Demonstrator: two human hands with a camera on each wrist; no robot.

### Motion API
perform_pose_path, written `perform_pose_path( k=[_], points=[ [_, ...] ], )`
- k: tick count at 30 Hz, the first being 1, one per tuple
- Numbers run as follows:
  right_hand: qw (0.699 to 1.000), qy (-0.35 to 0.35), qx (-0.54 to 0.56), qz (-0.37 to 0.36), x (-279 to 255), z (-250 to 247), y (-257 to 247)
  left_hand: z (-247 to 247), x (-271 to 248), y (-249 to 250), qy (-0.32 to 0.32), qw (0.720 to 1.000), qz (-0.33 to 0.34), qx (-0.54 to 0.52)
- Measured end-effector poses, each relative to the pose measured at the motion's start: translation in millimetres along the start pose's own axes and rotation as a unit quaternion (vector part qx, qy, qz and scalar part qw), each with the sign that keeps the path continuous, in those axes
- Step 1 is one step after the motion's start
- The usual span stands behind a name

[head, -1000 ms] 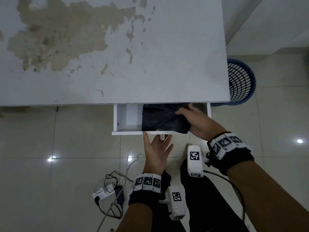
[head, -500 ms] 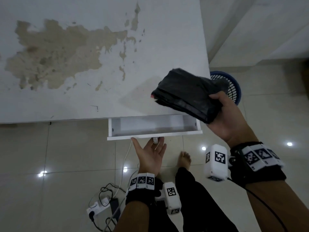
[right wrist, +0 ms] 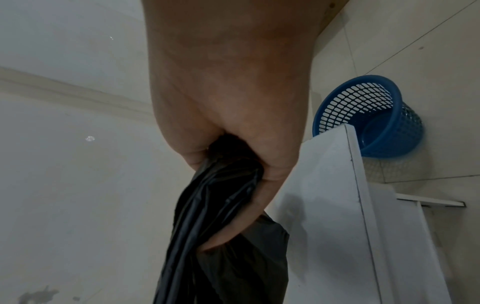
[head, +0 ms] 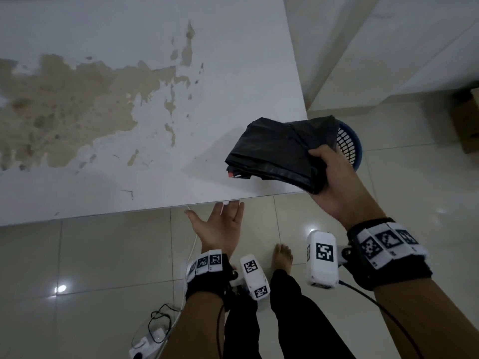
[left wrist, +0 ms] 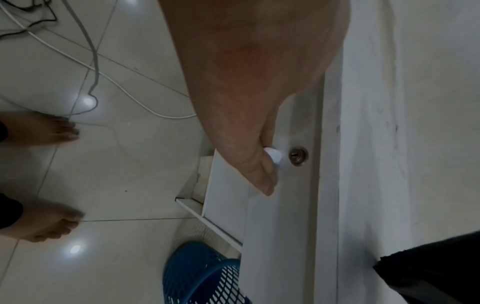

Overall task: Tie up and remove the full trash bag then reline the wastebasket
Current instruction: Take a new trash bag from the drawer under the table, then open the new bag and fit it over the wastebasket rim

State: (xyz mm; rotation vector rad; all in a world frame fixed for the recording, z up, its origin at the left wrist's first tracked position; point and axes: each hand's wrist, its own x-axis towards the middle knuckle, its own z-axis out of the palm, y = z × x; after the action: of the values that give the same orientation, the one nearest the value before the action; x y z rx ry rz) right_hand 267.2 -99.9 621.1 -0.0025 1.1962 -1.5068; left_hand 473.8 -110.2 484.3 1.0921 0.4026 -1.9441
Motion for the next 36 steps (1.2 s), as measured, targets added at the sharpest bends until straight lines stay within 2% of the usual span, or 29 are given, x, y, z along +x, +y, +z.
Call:
perform_pose_path(
  k=[4, 7, 10, 13, 16, 20, 23, 26, 30, 31, 32, 34, 36],
  points=[
    [1.000, 0.016, 0.008, 0.002, -4, -4, 1, -3, 3, 1, 0.035, 0.999, -0.014, 0.020],
    [0.999, 0.027, 0.027, 0.014, -13, -7, 1, -8, -18, -2, 0.042, 0.985, -0.071, 0.153],
    [0.999, 0.035, 0.026, 0.033, -30, -9, -1, 5, -48, -7, -0.030, 0.962, -0.130, 0.238],
    [0.998, 0.039, 0.008, 0.042, -53, -13, -7, 30, -77, -18, -0.103, 0.952, -0.166, 0.235],
    [0.999, 0.041, -0.032, 0.016, -78, -20, -20, 61, -106, -31, -0.162, 0.944, -0.176, 0.228],
    [0.995, 0.039, -0.094, -0.025, -101, -36, -50, 100, -140, -49, -0.221, 0.926, -0.136, 0.274],
    [0.981, 0.077, -0.169, -0.056, -108, -56, -73, 122, -154, -69, -0.240, 0.915, -0.094, 0.311],
    [0.946, 0.139, -0.275, -0.099, -113, -82, -97, 143, -161, -99, -0.244, 0.902, -0.017, 0.355],
    [0.883, 0.183, -0.363, -0.236, -115, -133, -131, 166, -169, -157, -0.212, 0.887, 0.060, 0.405],
    [0.878, 0.171, -0.366, -0.255, -114, -146, -140, 171, -169, -174, -0.198, 0.882, 0.086, 0.419],
    [0.887, 0.138, -0.356, -0.260, -115, -157, -148, 175, -169, -191, -0.183, 0.876, 0.116, 0.432],
    [0.906, 0.032, -0.351, -0.233, -115, -178, -161, 183, -167, -225, -0.161, 0.856, 0.181, 0.457],
    [0.901, -0.063, -0.377, -0.206, -115, -199, -173, 191, -164, -255, -0.150, 0.835, 0.237, 0.473]
  ],
)
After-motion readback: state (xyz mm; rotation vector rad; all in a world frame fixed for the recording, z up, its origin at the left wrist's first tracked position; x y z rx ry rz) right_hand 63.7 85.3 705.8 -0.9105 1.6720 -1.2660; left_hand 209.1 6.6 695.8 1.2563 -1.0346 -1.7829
